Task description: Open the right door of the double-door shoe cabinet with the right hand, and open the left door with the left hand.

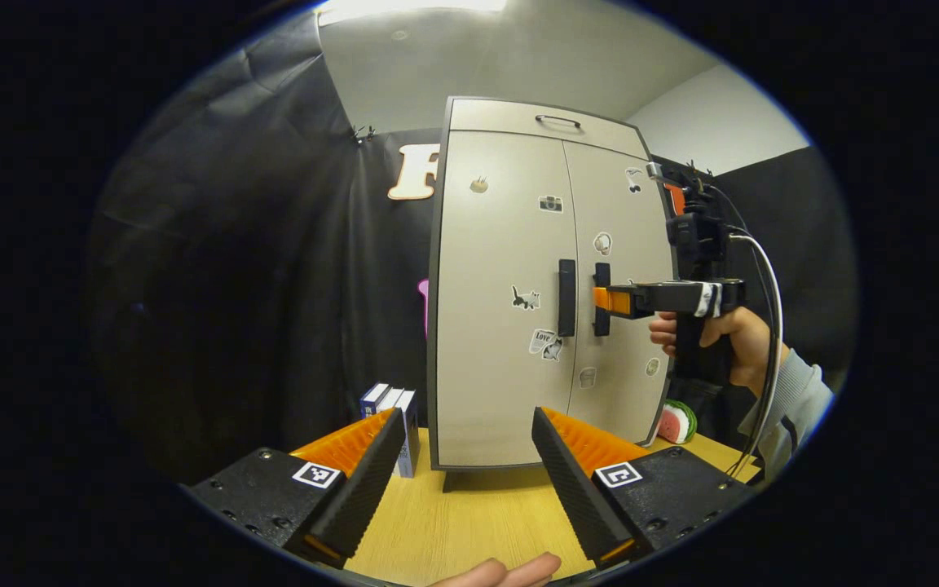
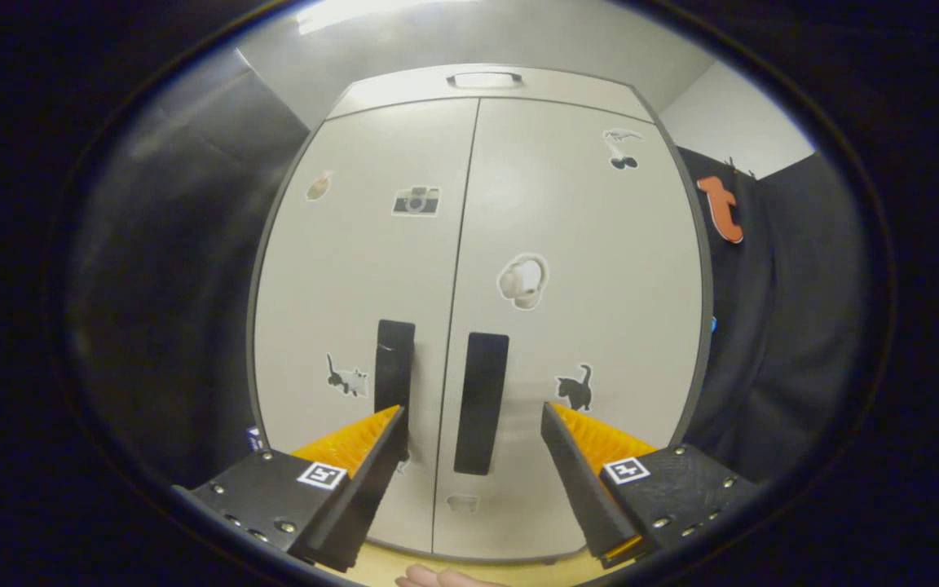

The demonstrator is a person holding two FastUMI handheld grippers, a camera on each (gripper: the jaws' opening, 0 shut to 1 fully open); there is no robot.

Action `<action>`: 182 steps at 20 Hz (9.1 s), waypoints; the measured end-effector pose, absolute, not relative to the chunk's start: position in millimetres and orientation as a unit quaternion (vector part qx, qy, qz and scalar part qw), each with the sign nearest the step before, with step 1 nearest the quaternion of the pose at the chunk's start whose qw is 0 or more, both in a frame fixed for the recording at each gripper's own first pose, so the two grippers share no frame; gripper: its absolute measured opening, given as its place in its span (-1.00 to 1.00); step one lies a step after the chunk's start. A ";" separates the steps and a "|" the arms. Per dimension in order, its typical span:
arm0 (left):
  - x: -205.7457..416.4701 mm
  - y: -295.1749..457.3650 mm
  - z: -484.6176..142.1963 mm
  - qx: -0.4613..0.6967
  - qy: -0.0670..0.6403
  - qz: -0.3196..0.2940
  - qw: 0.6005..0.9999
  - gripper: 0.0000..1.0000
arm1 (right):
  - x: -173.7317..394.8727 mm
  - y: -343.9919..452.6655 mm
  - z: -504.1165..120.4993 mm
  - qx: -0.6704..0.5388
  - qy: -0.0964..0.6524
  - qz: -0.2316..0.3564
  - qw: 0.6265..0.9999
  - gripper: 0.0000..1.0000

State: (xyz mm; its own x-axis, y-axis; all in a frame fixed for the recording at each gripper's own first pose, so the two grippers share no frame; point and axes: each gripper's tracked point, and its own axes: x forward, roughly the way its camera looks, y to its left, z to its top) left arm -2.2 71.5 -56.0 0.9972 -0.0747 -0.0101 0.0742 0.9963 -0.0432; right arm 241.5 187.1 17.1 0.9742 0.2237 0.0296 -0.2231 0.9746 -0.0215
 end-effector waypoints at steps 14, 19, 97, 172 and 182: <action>10.7 97.5 -77.7 -0.023 0.014 -0.022 0.999 0.95 | 307.6 187.1 2.0 0.005 0.019 0.075 0.997 0.43; 4.0 77.3 -79.6 -0.022 0.017 -0.045 0.999 0.96 | 297.8 198.1 1.0 0.020 0.029 0.073 0.997 -0.48; -50.8 -3.9 -84.3 -0.022 0.018 -0.057 0.998 0.95 | 156.0 -93.9 -12.3 0.051 0.076 0.103 0.990 -0.99; 192.2 -54.6 19.0 0.039 0.021 -0.078 0.996 -0.60 | -129.0 -18.7 -83.1 0.093 0.007 0.054 0.994 1.00; 137.3 5.3 23.5 0.039 0.012 -0.075 0.996 -0.63 | -157.7 27.2 -52.8 0.083 -0.021 0.079 0.993 0.94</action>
State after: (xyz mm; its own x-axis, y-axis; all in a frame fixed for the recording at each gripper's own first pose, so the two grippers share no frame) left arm 137.3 5.3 23.5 0.9885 -0.1483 -0.0292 0.1502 0.9858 0.0750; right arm -157.7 27.2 -52.8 0.9866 0.1537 0.0548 -0.1607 0.9737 0.1614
